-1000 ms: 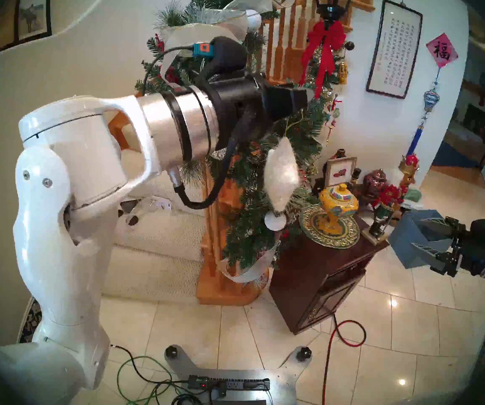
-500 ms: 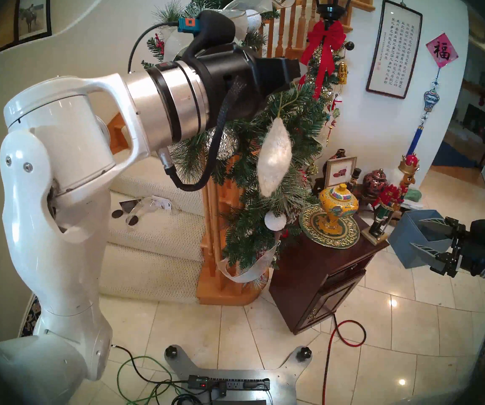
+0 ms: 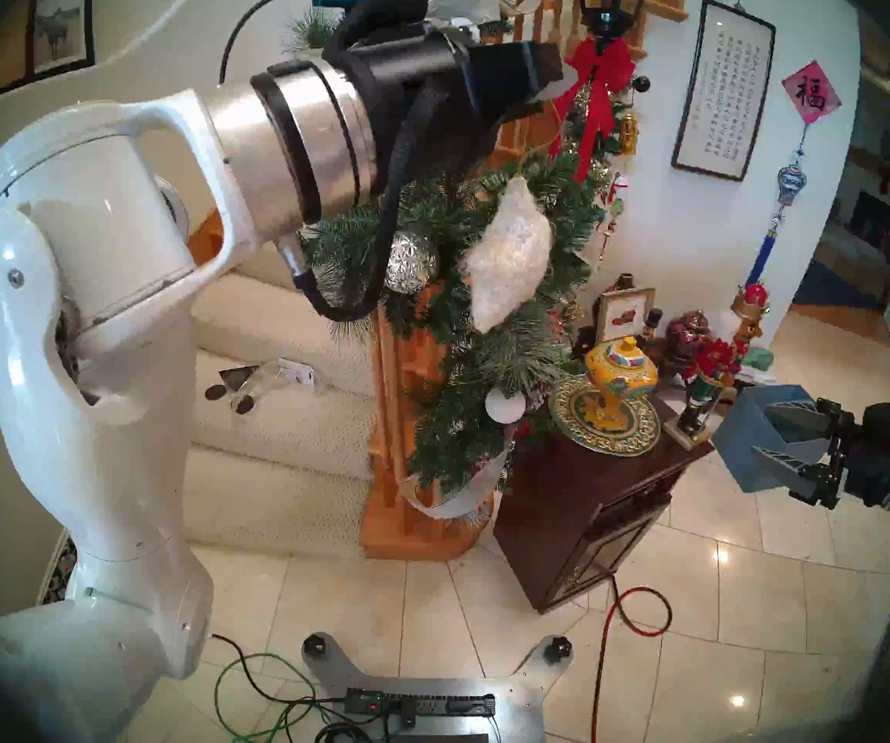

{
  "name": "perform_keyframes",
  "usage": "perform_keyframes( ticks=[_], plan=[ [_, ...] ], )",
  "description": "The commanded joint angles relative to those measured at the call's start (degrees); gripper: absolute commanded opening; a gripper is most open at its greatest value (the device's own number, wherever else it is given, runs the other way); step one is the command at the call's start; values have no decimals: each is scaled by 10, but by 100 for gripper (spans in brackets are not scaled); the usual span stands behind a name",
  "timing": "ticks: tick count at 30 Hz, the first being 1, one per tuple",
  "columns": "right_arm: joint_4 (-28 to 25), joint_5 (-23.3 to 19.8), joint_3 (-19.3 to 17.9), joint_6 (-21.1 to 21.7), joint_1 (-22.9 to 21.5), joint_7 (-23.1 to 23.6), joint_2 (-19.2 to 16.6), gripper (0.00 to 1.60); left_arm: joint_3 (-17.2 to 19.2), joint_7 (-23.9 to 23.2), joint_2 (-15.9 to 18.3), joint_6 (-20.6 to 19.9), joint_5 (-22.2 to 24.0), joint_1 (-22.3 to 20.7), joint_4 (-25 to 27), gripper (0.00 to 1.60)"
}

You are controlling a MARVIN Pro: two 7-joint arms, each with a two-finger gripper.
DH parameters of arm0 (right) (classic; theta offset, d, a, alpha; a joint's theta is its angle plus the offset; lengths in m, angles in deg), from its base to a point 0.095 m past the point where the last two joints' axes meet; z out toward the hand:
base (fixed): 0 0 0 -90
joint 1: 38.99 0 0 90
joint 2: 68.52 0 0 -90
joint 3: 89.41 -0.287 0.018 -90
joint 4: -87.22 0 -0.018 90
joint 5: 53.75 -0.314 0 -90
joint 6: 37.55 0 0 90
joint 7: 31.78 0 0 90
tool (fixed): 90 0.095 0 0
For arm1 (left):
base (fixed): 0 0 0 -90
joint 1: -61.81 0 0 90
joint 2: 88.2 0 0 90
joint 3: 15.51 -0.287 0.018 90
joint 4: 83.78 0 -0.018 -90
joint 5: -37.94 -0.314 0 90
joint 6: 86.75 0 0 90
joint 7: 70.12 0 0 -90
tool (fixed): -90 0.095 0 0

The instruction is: Hang the ornament onto the Christmas-tree-style decoration

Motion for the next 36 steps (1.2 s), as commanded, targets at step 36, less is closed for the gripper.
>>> perform_keyframes(
  ticks=[36],
  plan=[
    [0,2,-1,-1,-2,28,1,160,-33,137,-6,1,71,-41,1,0]
  ],
)
